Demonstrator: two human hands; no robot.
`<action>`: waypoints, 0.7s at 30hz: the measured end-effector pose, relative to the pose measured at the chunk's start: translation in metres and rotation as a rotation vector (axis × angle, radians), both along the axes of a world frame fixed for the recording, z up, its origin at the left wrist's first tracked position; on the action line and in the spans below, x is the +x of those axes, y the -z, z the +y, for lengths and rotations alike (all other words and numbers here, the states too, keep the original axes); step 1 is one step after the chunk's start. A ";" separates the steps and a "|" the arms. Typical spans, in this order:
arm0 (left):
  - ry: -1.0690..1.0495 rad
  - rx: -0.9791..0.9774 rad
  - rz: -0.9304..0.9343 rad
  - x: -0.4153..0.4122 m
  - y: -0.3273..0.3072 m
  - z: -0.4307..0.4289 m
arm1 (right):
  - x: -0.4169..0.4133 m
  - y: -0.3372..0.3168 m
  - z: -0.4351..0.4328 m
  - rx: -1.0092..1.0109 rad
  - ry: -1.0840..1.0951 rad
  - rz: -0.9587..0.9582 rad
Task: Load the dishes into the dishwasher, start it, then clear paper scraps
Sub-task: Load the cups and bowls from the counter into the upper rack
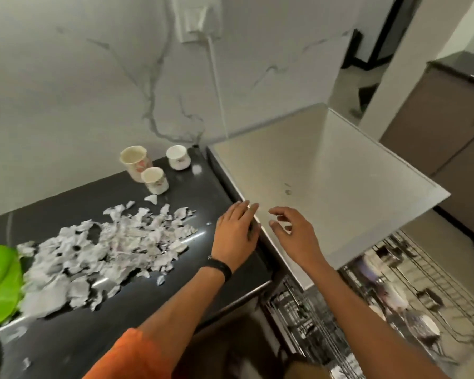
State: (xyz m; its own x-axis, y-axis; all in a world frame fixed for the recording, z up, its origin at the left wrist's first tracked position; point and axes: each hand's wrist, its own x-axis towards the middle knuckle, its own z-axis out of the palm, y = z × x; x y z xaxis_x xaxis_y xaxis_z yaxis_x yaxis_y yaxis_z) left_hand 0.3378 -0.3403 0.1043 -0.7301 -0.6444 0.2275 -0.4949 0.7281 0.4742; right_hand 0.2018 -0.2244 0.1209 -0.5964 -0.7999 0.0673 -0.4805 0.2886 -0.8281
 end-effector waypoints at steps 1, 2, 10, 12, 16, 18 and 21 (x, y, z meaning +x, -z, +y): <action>-0.027 -0.002 -0.009 0.007 -0.001 -0.008 | 0.005 -0.001 -0.010 0.002 -0.030 0.003; -0.061 -0.001 -0.022 0.016 -0.002 -0.016 | 0.012 -0.003 -0.022 0.004 -0.063 0.009; -0.309 -0.003 -0.096 0.074 -0.007 -0.074 | 0.047 -0.008 -0.123 0.062 -0.340 0.079; -0.379 0.012 -0.096 0.085 -0.010 -0.088 | 0.054 -0.008 -0.151 0.065 -0.393 0.067; -0.494 0.012 -0.113 0.103 -0.017 -0.112 | 0.066 -0.005 -0.210 0.063 -0.478 0.054; -0.550 0.038 -0.121 0.109 -0.020 -0.123 | 0.070 -0.005 -0.239 0.064 -0.512 0.062; -0.633 0.077 -0.142 0.115 -0.019 -0.135 | 0.075 0.001 -0.278 0.072 -0.539 0.064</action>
